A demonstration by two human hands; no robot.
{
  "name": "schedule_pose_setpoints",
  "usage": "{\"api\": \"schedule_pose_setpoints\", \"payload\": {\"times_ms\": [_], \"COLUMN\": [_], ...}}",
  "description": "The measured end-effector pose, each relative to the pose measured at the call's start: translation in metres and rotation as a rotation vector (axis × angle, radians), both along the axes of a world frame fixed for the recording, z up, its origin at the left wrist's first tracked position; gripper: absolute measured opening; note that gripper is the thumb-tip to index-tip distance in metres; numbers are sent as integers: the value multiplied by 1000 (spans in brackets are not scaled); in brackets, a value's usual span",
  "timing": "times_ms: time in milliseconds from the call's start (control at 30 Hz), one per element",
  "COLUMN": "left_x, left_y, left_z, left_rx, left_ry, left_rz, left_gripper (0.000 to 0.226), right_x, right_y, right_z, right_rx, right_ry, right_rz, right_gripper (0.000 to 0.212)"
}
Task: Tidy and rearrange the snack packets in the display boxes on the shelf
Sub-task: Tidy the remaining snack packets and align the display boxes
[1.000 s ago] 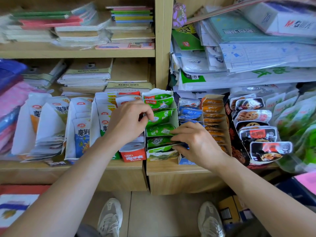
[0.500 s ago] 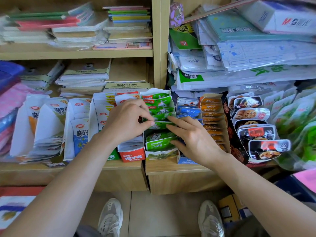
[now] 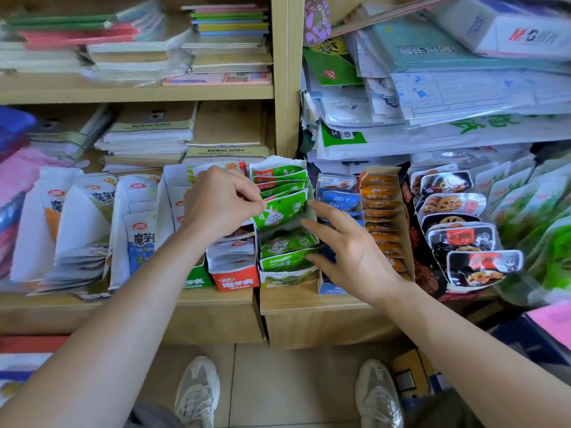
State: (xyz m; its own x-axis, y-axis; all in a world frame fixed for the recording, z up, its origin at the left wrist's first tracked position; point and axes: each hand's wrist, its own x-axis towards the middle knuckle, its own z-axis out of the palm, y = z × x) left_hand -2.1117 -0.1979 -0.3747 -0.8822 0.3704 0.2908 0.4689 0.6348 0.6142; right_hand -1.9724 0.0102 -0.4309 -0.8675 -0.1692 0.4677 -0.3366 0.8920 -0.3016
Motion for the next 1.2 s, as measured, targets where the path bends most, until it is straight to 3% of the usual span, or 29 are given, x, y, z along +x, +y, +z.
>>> {"api": "schedule_pose_setpoints", "payload": {"times_ms": [133, 300, 433, 633, 733, 933, 1100, 1200], "left_x": [-6, -8, -4, 2, 2, 4, 5, 5], "left_y": [-2, -4, -1, 2, 1, 0, -3, -9], "left_z": [1, 3, 3, 4, 4, 3, 3, 0], "left_rx": [44, 128, 103, 111, 130, 88, 67, 51], "left_ry": [-68, -165, -94, 50, 50, 66, 57, 19], "left_rz": [-76, -78, 28, 88, 83, 57, -2, -72], "left_gripper": [12, 7, 12, 15, 17, 15, 14, 15], "right_x": [-4, 0, 0, -12, -13, -11, -10, -7], "right_y": [1, -2, 1, 8, 7, 9, 16, 21], "right_z": [3, 4, 5, 1, 0, 22, 49, 62], "right_rx": [-41, -99, -47, 43, 33, -140, -275, -374], "right_ry": [-27, -8, -14, -4, 11, 17, 0, -25], "right_rz": [-11, -8, 8, 111, 149, 85, -40, -104], "right_gripper": [70, 62, 64, 19, 14, 3, 12, 6]}}
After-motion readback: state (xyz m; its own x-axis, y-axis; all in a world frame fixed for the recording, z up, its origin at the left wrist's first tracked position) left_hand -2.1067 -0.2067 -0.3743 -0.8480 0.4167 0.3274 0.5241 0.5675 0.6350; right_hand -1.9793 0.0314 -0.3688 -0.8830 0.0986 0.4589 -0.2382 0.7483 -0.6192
